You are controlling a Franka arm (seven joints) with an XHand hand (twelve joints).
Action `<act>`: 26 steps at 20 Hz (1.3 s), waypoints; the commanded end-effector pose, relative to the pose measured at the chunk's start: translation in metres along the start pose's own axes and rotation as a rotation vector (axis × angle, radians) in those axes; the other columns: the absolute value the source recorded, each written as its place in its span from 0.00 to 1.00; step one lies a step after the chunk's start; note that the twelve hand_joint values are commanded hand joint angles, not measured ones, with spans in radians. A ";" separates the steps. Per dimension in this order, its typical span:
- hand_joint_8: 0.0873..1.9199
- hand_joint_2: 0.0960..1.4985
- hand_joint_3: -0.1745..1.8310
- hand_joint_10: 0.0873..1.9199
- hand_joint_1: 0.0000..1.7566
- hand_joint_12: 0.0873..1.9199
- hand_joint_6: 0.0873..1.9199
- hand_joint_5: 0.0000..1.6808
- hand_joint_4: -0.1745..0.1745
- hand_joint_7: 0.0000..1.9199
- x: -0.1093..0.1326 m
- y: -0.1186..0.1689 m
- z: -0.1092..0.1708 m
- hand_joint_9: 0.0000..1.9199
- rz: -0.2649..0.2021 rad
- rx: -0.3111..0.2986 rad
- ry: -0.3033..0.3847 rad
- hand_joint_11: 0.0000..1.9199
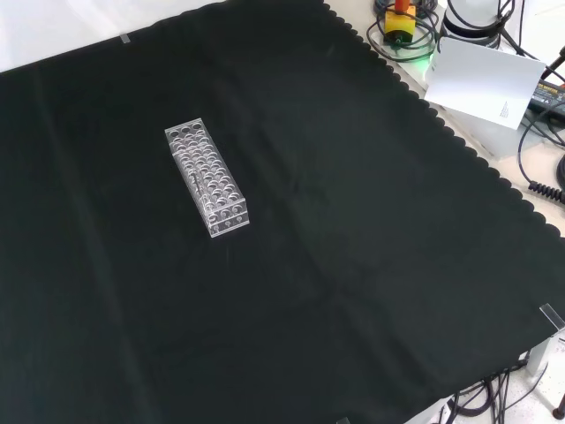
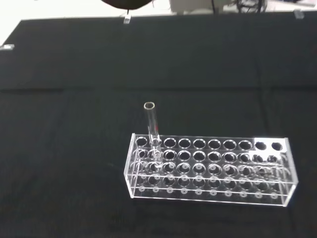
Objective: Pick up the test tube.
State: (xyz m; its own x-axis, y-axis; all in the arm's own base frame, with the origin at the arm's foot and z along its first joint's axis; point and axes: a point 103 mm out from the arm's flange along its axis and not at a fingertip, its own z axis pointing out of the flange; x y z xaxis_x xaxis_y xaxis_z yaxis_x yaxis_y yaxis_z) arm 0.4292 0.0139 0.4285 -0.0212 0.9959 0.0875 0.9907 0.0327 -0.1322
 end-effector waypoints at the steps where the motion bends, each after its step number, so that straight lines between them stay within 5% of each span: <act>1: 0.45 0.66 0.00 0.46 0.54 0.80 0.02 0.23 0.14 0.17 0.003 0.073 0.028 0.18 -0.051 0.083 0.021 0.11; 20: 0.43 0.67 0.00 0.43 0.55 0.77 0.07 0.25 0.10 0.26 0.010 0.156 0.100 0.26 -0.046 0.229 -0.005 0.16; 26: 0.42 0.66 0.00 0.40 0.56 0.75 0.16 0.23 0.08 0.33 0.019 0.167 0.124 0.31 -0.062 0.265 -0.014 0.19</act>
State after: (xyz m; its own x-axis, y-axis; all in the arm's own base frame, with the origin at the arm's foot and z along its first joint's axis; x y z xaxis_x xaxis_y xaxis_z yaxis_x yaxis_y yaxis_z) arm 0.5742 0.0370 0.3044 -0.0689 0.9931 0.0946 0.9328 0.0978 -0.3469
